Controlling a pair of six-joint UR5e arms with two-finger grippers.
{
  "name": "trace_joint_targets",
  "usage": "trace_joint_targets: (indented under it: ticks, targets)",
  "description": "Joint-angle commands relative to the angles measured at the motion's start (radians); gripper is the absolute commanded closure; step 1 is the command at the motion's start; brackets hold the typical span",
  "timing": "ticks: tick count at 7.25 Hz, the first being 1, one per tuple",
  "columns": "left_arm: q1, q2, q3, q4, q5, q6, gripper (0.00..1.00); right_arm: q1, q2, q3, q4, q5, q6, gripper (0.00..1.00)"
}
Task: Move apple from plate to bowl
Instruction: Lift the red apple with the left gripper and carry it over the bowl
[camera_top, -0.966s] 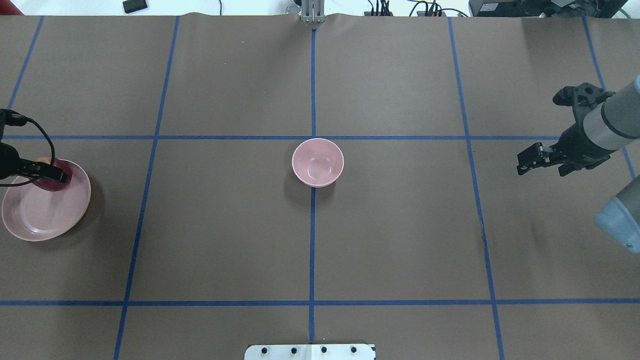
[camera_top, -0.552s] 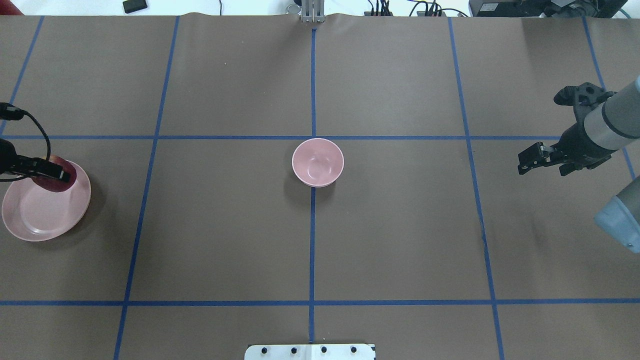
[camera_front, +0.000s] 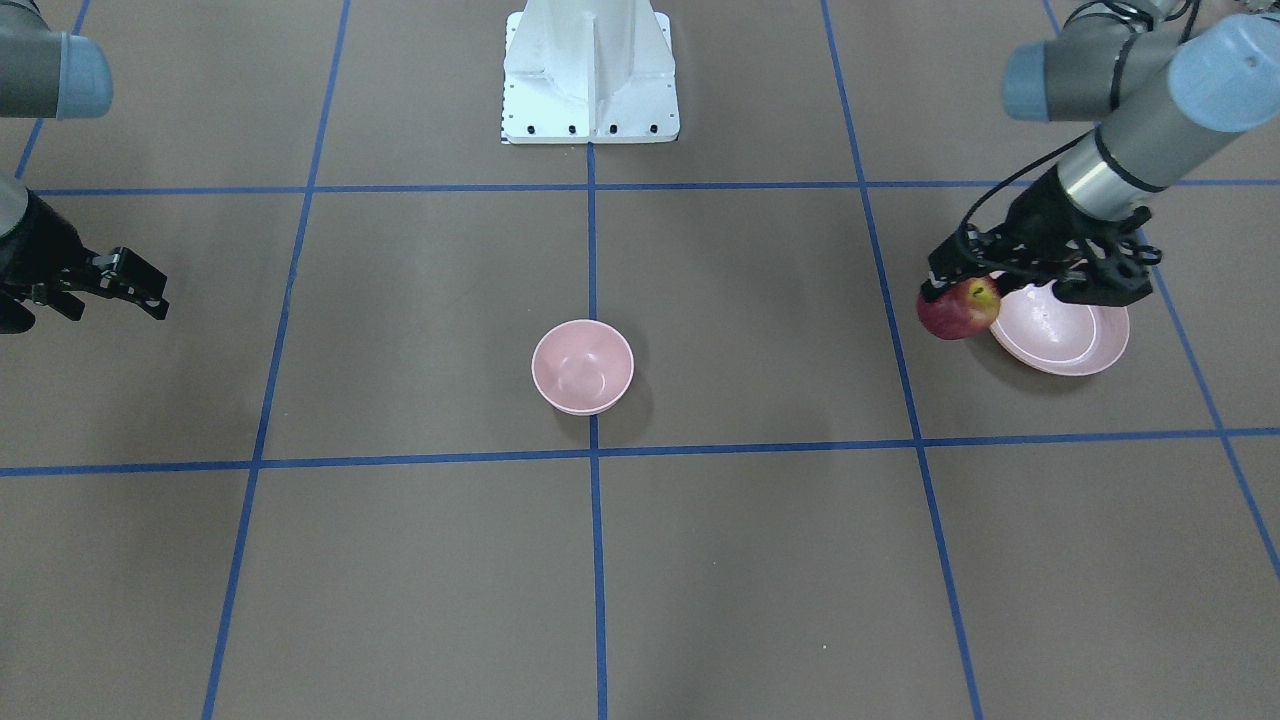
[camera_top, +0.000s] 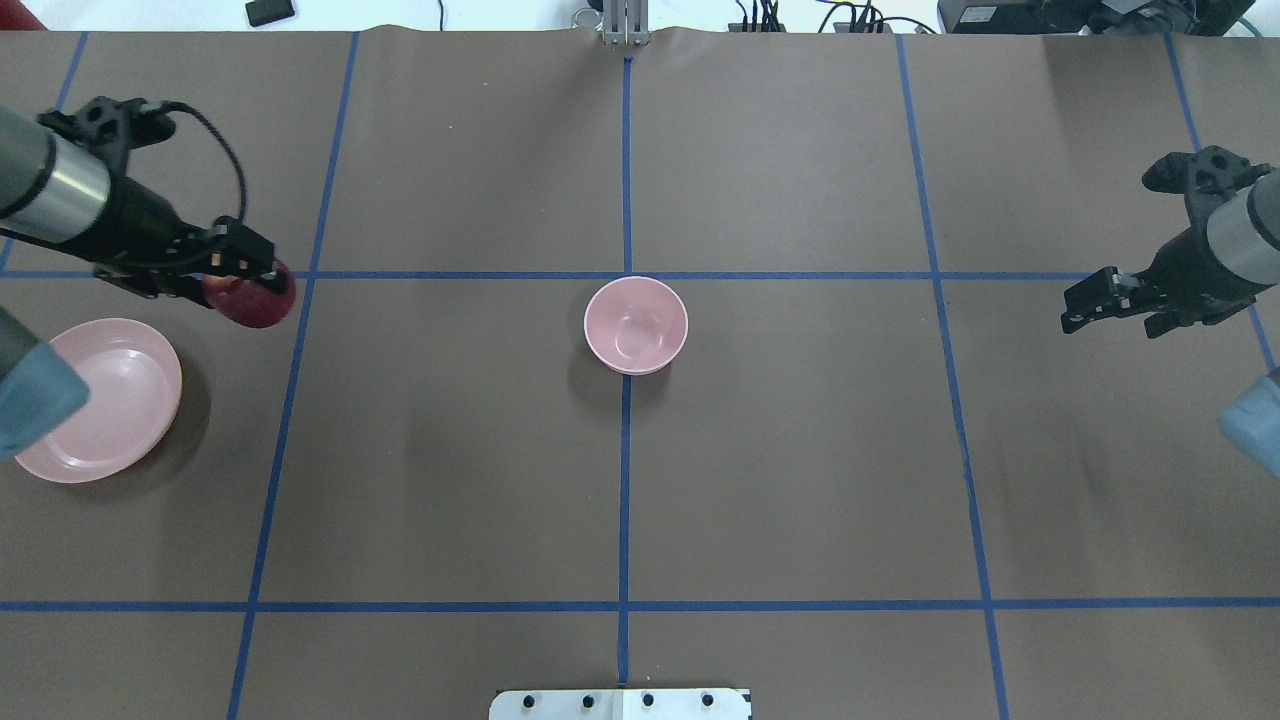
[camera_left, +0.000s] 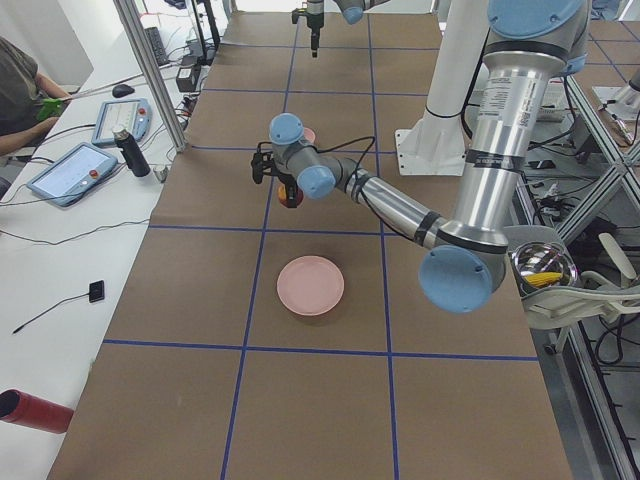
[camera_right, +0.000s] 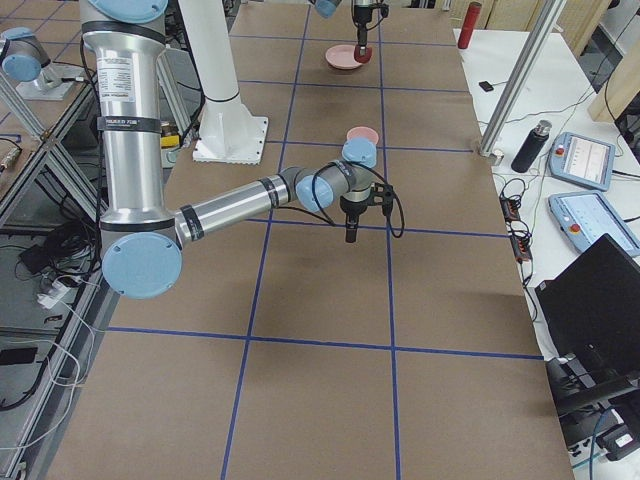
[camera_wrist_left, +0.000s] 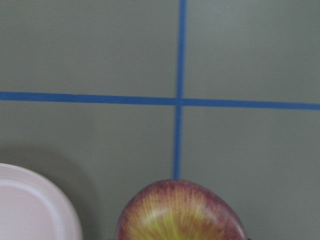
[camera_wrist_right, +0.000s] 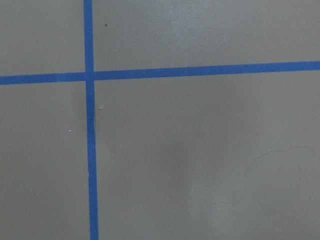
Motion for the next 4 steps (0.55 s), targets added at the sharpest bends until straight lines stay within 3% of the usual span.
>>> trace_joint_targets:
  ticks: [1,2,4]
  targets:
    - [0.194,-0.344,0.045,0.273,0.19,-0.199,1.0,0.104,-0.05,-0.001,-0.001,0.07,-0.181,0.0]
    - [0.27,-0.482,0.157,0.316,0.279,-0.24,1.0,0.156,-0.076,-0.012,-0.001,0.066,-0.278,0.0]
    - [0.303,-0.691,0.468,0.19,0.344,-0.271,1.0,0.264,-0.125,-0.052,-0.003,0.072,-0.465,0.0]
